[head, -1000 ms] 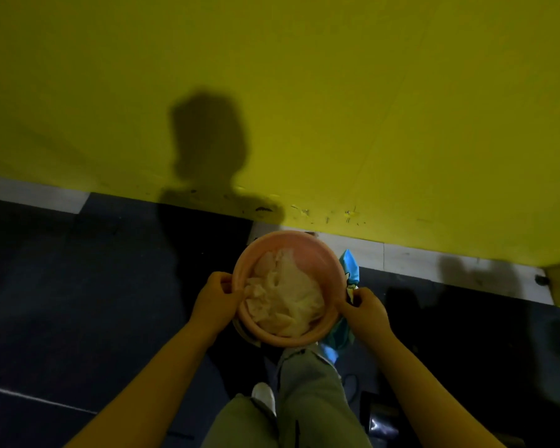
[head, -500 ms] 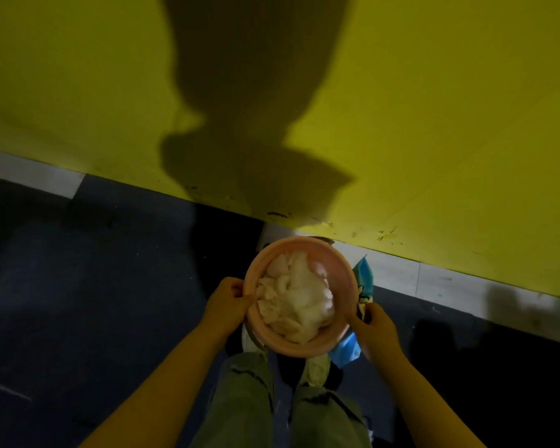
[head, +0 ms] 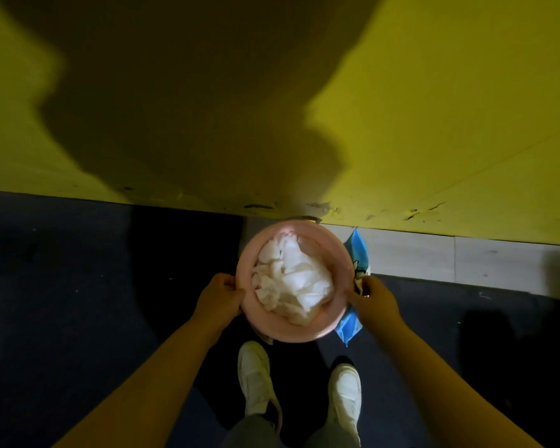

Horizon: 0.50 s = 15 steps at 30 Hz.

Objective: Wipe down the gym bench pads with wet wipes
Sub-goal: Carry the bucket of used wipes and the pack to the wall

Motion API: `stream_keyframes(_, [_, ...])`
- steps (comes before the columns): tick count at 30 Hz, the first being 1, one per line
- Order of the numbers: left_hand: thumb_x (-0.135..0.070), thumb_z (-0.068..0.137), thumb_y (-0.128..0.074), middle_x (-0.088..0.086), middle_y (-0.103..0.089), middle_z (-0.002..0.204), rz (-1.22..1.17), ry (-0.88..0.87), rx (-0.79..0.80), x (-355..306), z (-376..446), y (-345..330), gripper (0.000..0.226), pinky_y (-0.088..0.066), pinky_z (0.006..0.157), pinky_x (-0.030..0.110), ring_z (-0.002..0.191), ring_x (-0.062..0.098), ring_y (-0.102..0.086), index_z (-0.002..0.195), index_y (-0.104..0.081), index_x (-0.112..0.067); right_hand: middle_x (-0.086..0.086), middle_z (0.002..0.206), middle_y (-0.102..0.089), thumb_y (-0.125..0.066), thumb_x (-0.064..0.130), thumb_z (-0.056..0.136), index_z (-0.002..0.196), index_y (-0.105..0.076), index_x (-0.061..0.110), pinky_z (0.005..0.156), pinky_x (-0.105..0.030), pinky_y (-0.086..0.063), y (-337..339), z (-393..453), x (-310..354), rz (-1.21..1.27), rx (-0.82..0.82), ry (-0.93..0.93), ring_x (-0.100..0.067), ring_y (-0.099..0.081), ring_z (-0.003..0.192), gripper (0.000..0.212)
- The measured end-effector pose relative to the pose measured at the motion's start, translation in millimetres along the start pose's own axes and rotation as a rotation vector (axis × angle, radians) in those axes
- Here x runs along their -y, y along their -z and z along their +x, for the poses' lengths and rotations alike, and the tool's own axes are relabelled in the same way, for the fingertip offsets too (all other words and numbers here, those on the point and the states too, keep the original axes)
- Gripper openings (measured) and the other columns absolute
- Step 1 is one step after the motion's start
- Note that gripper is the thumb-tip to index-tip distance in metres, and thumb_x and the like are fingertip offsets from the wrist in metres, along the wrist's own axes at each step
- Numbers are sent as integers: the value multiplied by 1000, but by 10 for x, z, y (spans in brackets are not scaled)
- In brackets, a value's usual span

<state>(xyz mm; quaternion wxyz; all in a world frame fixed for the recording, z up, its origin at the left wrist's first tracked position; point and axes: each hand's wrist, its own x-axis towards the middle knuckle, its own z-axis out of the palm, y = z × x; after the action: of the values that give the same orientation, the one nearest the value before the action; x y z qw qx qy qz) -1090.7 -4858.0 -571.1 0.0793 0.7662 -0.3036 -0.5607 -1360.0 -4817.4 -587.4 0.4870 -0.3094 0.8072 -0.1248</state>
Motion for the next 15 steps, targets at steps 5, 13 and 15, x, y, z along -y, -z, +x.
stream_keyframes(5, [-11,86,-62,6,-65,104,-12,30,-24,248,704,-265,17,-60,82,45,92,23,-66,95,-56,-24,-16,81,-62,-63,28,90,90,-55,4,68,-41,-52,-336,668,-225,-8,20,-11,-27,-59,74,25])
stream_keyframes(13, [-14,82,-70,3,-65,103,109,25,4,492,1590,-600,23,-60,82,40,93,21,-66,100,-57,-22,-7,76,-60,-63,29,92,85,-54,14,61,-28,-48,-676,1503,-552,-19,4,-26,-17,-56,68,18])
stream_keyframes(15, [-13,84,-70,3,-63,105,91,38,13,489,1757,-680,25,-59,80,38,95,22,-65,103,-56,-19,-10,80,-62,-64,27,90,88,-56,12,66,-32,-51,-718,1669,-584,-16,-5,-26,-20,-58,71,17])
